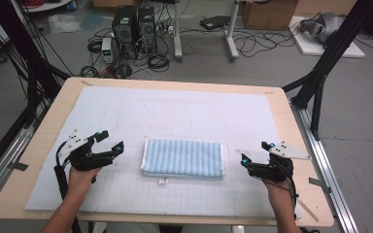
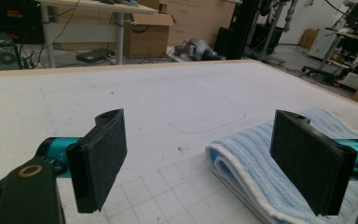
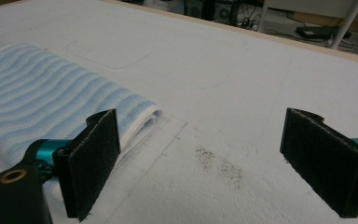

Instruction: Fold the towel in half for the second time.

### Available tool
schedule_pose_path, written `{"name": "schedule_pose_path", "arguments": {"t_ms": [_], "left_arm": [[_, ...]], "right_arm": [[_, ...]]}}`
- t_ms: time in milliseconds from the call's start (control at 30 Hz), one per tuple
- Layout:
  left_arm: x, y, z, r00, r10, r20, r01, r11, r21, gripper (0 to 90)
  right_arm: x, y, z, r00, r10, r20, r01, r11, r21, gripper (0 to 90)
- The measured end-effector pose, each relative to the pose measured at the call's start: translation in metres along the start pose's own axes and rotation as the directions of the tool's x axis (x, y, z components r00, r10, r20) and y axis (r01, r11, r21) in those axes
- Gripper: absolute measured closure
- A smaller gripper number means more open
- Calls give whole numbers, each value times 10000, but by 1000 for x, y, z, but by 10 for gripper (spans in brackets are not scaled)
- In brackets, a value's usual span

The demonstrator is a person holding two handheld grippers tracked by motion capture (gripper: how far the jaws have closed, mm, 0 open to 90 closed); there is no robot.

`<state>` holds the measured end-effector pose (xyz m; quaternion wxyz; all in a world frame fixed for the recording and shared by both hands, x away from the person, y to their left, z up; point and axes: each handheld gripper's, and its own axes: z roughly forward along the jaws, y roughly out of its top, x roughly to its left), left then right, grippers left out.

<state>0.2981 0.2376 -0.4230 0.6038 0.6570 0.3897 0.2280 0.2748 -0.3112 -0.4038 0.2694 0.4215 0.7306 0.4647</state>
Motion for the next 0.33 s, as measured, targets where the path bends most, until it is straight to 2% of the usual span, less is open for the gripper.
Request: {"name": "schedule_pose_path", "arguments": {"t_ms": [333], "left_arm": [[1, -1, 2, 10000, 1, 44, -2, 9999, 110, 196]], "right_arm": [[-1, -1, 2, 10000, -5, 29, 4, 10000, 79, 112]]}}
